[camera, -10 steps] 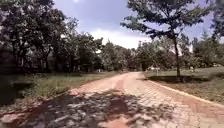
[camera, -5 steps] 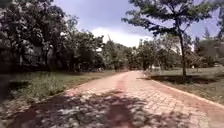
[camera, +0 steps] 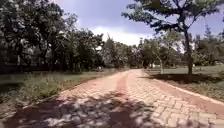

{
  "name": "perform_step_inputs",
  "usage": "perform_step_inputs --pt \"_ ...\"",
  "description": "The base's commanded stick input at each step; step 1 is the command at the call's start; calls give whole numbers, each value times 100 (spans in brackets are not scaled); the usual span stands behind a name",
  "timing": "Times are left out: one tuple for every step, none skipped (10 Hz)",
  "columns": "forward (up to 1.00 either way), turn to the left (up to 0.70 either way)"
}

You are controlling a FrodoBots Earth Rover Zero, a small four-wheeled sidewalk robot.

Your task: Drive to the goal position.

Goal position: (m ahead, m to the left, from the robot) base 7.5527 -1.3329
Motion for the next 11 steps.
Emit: perform_step_inputs --pt "70 0" --pt "70 0" --pt "70 0" --pt "70 0" --pt "70 0" --pt "70 0" --pt "70 0" --pt "70 0" --pt "70 0" --pt "70 0" --pt "70 0"
